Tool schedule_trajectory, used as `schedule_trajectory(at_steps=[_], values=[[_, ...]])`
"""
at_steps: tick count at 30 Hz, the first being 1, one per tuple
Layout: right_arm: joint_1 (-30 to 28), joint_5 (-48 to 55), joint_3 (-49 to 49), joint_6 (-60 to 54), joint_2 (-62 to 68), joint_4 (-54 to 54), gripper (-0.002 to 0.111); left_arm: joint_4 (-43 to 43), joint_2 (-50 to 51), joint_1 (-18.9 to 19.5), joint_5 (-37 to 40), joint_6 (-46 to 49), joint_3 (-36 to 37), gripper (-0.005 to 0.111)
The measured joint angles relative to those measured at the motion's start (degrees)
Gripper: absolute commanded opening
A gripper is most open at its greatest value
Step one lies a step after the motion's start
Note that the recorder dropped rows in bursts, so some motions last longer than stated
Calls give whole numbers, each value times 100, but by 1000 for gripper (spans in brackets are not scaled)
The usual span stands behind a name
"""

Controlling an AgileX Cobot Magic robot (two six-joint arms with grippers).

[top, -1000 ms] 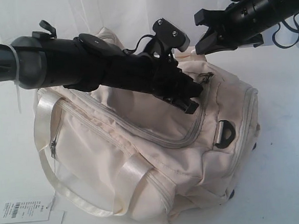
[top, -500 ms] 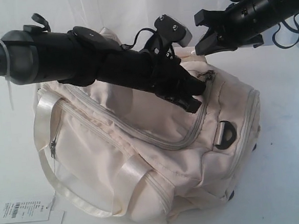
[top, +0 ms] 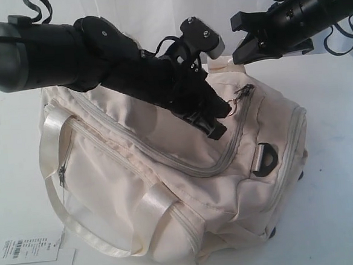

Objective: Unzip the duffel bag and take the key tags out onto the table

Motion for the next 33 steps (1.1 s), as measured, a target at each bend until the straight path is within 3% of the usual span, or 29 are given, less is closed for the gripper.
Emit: schedule_trajectory(at_steps=[4, 7, 23, 33], values=[[0, -10, 0, 0, 0, 0, 0, 12, 0, 0, -284, 851, 0, 60], [0, -10, 0, 0, 0, 0, 0, 12, 42, 0, -286, 1257, 0, 68], [0, -10, 0, 0, 0, 0, 0, -9, 347, -34, -730, 2012, 0, 69], [0, 24, 0, 0, 0, 0, 0, -9, 347, -315, -1137, 2460, 0, 66]])
